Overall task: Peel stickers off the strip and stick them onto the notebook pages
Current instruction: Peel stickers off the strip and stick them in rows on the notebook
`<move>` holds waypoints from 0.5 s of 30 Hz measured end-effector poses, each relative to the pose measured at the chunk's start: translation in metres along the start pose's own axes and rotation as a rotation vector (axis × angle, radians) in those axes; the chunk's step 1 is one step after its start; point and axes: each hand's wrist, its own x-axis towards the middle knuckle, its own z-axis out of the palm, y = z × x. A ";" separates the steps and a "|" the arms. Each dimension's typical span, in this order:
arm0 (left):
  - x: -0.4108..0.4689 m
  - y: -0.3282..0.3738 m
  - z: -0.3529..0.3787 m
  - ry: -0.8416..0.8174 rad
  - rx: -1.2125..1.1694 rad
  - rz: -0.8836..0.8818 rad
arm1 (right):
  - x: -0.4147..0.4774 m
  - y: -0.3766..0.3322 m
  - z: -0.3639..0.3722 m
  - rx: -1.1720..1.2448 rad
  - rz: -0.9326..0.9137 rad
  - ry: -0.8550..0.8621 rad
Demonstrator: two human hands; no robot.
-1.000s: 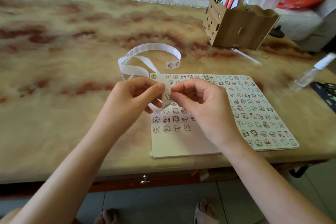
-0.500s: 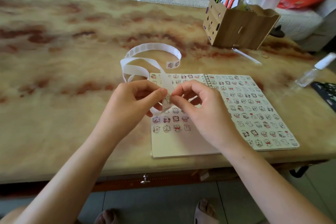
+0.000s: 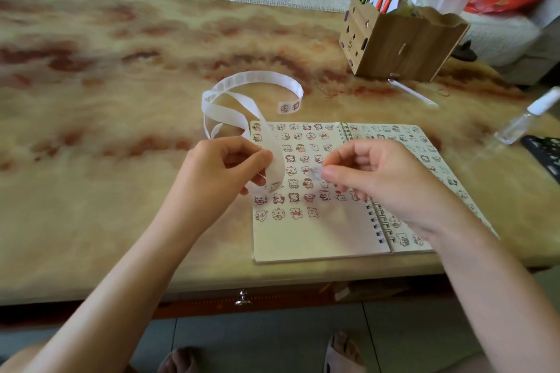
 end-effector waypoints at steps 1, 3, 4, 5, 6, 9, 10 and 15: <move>0.000 0.000 0.000 -0.005 0.006 -0.002 | 0.000 0.002 -0.006 -0.039 0.058 -0.030; -0.001 0.001 0.001 -0.011 0.021 -0.006 | 0.000 0.005 -0.013 -0.091 0.142 -0.071; -0.001 0.001 0.001 -0.014 0.027 -0.008 | -0.001 0.006 -0.014 -0.110 0.164 -0.081; -0.001 0.001 0.001 -0.019 0.033 -0.009 | -0.001 0.007 -0.013 -0.130 0.177 -0.084; -0.001 0.001 0.001 -0.025 0.039 -0.009 | -0.002 0.008 -0.012 -0.153 0.186 -0.082; -0.002 0.000 0.002 -0.051 0.071 -0.006 | -0.003 0.009 -0.009 -0.199 0.204 -0.069; -0.002 -0.001 0.003 -0.056 0.084 -0.005 | -0.003 0.009 -0.009 -0.205 0.207 -0.070; -0.003 -0.002 0.004 -0.066 0.120 -0.006 | -0.005 0.008 -0.008 -0.223 0.209 -0.086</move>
